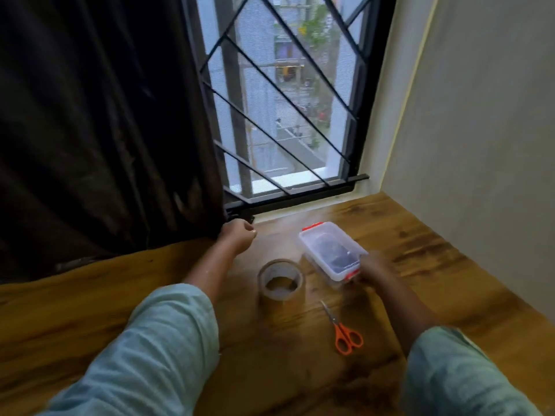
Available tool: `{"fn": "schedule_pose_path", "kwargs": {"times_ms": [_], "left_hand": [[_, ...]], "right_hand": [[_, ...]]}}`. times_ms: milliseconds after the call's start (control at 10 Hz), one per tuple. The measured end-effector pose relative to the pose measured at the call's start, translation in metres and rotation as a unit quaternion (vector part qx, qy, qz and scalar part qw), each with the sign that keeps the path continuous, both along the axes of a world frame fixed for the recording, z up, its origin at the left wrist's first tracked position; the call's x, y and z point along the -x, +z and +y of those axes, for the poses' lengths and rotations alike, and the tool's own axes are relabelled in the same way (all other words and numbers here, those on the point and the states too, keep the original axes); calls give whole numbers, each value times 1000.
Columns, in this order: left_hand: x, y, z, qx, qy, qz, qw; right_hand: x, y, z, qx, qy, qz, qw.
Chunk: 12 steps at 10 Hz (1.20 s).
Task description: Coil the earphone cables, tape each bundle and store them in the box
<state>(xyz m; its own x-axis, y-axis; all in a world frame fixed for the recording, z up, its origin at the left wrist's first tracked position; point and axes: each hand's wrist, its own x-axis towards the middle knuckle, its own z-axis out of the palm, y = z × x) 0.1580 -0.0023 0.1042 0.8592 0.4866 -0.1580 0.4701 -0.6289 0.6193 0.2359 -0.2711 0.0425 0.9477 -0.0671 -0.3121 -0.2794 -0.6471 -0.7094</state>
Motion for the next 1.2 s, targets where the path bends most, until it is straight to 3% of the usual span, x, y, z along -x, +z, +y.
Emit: {"fn": "schedule_pose_path", "kwargs": {"times_ms": [200,300,400,500,600,800,1000,1200], "left_hand": [[59,7,31,207,74,-67,973],[76,13,44,288,160,-159,931],[101,6,72,282,209,-221,910],[139,-19,94,243,235,-146,930],[181,-41,98,239,320,-154,904],[220,-76,115,281,387,-135,868],[222,-66,111,210,393,-179,877],[204,-59,107,99,399,-107,905]], "right_hand": [[20,45,69,-156,4,-45,987],[34,63,115,-147,122,-60,980],[53,74,162,-94,247,-54,963],[79,75,201,-74,327,-27,942],[97,59,230,-71,350,-28,934],[115,29,261,-52,389,-24,920],[121,-7,256,-21,381,-25,924],[120,6,245,-114,339,-22,934]]}}
